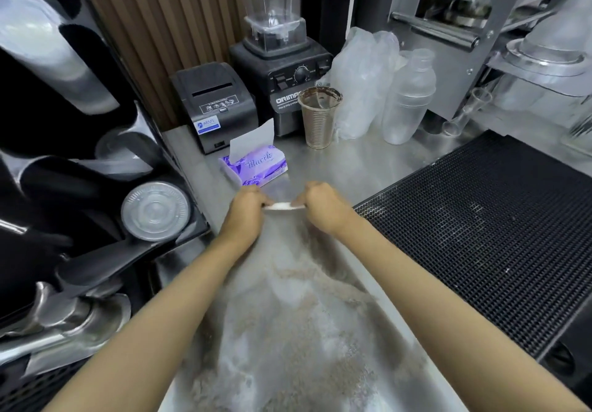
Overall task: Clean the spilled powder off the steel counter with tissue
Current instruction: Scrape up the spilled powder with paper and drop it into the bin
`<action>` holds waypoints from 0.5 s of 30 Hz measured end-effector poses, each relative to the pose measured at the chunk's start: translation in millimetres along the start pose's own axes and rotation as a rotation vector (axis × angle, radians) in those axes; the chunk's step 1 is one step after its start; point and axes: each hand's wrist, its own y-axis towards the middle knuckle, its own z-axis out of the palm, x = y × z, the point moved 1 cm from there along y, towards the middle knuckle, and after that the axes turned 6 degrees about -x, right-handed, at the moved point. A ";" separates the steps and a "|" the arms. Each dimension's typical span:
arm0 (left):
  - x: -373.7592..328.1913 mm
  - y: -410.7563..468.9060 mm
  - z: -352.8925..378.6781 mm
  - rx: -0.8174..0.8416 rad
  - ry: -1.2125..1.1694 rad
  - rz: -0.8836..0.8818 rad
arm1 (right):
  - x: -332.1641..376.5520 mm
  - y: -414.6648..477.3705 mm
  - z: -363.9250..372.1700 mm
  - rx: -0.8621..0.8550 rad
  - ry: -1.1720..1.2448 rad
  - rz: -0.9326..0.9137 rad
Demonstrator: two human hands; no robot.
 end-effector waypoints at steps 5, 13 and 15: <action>14.8 -16.3 10.0 0.009 0.040 -0.078 | 1.1 13.1 27.5 0.055 0.019 -0.030; 2.1 -129.5 -11.3 0.100 0.001 0.131 | 17.8 -97.9 16.7 0.214 0.120 -0.313; 1.9 -133.1 -22.1 0.080 0.001 0.108 | 23.6 -93.9 13.1 0.232 0.136 -0.282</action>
